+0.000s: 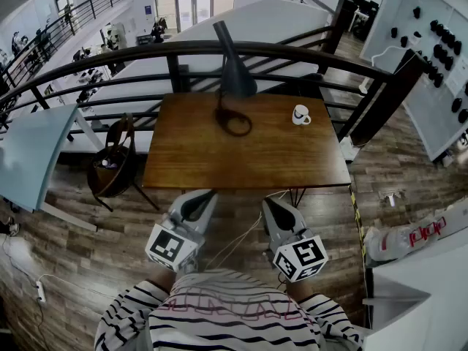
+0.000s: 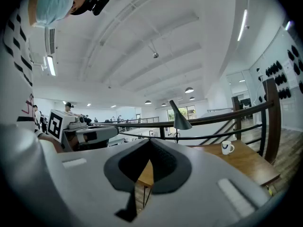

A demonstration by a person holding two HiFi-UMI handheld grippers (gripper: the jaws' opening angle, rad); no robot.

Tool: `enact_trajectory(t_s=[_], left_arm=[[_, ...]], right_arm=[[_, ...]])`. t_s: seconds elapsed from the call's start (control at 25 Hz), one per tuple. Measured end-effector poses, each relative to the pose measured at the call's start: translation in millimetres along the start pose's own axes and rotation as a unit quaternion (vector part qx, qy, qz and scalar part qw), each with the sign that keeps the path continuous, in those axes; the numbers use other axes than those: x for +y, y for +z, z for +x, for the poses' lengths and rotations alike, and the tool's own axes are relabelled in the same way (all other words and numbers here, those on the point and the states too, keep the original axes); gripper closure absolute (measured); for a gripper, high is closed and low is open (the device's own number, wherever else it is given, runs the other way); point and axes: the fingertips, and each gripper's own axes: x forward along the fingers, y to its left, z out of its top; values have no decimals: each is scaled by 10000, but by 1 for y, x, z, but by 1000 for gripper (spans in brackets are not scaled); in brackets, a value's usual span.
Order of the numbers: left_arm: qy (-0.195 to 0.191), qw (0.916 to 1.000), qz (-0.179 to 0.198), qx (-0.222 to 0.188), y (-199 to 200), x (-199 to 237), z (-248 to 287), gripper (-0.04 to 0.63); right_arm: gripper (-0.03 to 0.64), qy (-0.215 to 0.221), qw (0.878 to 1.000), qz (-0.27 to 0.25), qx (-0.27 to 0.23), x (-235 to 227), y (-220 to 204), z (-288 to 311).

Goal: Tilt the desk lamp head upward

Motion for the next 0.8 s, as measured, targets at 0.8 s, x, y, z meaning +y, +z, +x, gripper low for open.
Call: enact_trajectory(t_s=[0.8], left_arm=[[254,9992,-300,72,-27,-1,30,591]], right_arm=[[579,392,9983,362,-215,-30,-12,10]])
